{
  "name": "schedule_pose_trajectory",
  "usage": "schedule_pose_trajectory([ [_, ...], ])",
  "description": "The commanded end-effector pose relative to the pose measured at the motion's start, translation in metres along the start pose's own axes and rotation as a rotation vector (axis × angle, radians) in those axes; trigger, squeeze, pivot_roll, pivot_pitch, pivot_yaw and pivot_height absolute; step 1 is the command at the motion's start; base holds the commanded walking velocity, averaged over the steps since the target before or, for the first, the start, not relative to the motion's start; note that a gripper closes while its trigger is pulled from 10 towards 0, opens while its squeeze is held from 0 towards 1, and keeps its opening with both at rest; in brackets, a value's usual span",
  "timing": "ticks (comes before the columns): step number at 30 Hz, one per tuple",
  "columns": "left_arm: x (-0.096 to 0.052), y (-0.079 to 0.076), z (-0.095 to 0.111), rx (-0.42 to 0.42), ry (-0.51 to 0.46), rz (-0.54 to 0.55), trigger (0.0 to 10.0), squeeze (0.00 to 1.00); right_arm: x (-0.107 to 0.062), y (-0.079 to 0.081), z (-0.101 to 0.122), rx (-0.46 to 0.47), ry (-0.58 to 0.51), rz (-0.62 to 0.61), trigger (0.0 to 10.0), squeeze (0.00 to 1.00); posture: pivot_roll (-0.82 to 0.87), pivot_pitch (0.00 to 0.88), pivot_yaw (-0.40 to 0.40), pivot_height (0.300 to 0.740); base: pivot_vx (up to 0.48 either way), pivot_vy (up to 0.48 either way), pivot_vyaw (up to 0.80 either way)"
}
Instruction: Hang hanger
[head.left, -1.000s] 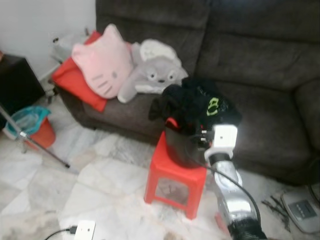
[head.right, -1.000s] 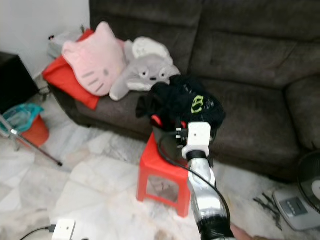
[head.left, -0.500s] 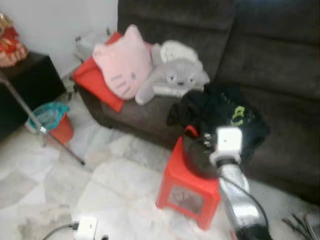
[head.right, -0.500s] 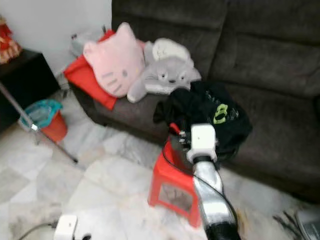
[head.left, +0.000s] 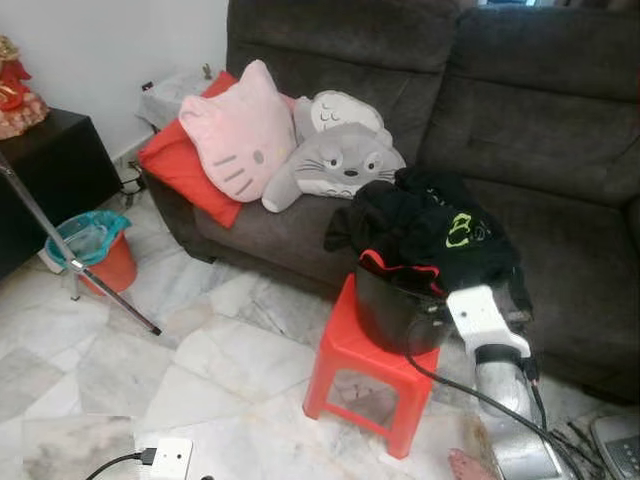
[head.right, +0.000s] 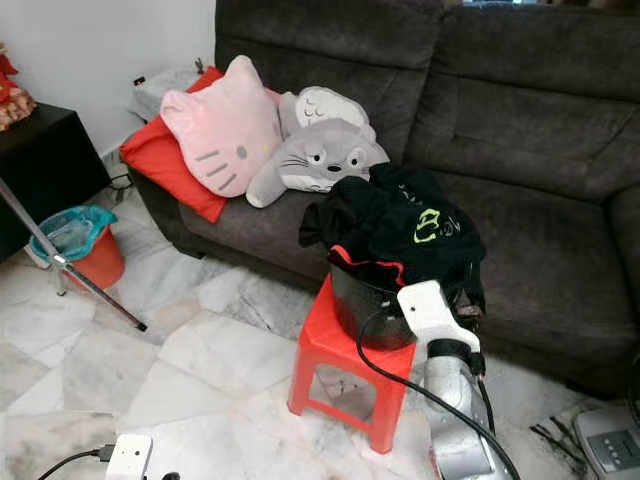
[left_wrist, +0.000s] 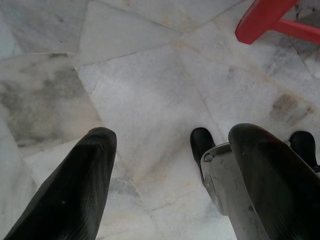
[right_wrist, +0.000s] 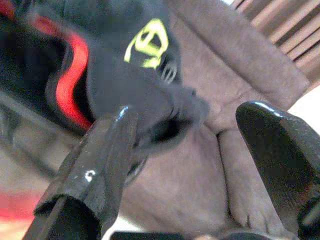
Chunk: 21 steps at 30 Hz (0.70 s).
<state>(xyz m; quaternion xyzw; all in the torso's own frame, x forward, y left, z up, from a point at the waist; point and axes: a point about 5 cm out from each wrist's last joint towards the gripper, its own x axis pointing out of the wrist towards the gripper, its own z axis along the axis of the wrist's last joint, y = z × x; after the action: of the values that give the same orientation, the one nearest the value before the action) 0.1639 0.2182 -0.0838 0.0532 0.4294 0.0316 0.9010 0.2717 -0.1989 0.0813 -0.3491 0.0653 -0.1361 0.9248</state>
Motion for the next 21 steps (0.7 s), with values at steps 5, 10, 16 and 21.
schedule_pose_trajectory([
  [5, -0.001, 0.001, -0.004, 0.002, 0.018, 0.004, 10.0, 0.0, 0.006, 0.012, 0.002, 0.012, 0.054, 0.061, 10.0, 0.0, -0.1, 0.043, 0.011, 0.74, 0.0, 0.0, 0.0],
  [10, -0.001, 0.001, -0.004, 0.001, 0.018, 0.006, 10.0, 0.0, 0.016, 0.012, 0.011, 0.034, 0.034, 0.066, 10.0, 0.0, -0.1, 0.042, 0.011, 0.74, 0.0, 0.0, 0.0],
  [16, -0.001, 0.001, -0.004, 0.001, 0.018, 0.004, 10.0, 0.0, 0.022, 0.012, 0.017, 0.044, 0.016, 0.08, 10.0, 0.0, -0.1, 0.042, 0.011, 0.74, 0.0, 0.0, 0.0],
  [21, -0.001, 0.001, -0.004, 0.0, 0.019, 0.002, 10.0, 0.0, 0.024, 0.017, 0.019, 0.057, 0.015, 0.116, 10.0, 0.0, -0.1, 0.045, 0.012, 0.74, 0.0, 0.0, 0.0],
])
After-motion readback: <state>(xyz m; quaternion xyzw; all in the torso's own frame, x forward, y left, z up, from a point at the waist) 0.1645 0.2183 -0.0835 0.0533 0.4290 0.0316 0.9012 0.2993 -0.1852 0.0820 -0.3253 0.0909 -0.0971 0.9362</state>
